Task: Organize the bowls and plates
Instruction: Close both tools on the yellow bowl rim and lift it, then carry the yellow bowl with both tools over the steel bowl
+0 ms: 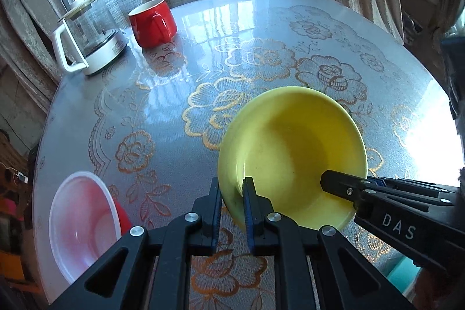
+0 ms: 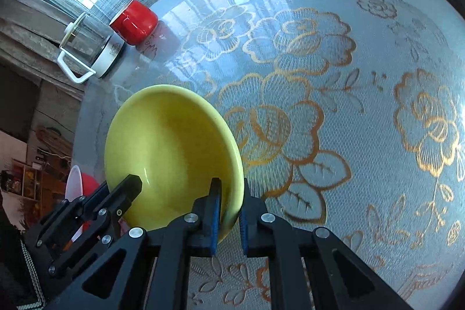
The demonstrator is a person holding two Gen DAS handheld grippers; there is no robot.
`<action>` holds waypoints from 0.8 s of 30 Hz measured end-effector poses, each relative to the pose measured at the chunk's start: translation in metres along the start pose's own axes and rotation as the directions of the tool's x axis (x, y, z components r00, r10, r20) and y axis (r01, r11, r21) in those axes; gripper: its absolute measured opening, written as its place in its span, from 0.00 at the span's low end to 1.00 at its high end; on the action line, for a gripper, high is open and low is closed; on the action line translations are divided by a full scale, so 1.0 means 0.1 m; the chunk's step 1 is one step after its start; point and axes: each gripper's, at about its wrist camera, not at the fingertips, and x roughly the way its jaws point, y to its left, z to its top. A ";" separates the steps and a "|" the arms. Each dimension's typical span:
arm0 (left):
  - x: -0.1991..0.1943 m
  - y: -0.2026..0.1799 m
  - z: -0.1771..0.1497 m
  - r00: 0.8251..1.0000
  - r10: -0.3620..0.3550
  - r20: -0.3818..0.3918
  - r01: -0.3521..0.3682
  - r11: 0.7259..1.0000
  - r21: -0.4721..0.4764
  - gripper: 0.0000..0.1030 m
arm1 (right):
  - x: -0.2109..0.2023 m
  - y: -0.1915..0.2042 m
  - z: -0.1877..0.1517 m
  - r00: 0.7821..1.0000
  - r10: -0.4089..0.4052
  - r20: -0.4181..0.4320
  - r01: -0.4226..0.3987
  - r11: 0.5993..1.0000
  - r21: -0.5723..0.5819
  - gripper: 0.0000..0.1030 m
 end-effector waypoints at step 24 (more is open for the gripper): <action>-0.60 0.12 -0.40 0.996 -0.034 0.083 0.036 0.999 -0.024 0.14 | -0.48 0.24 -0.50 0.997 0.021 0.080 -0.018 0.999 -0.032 0.11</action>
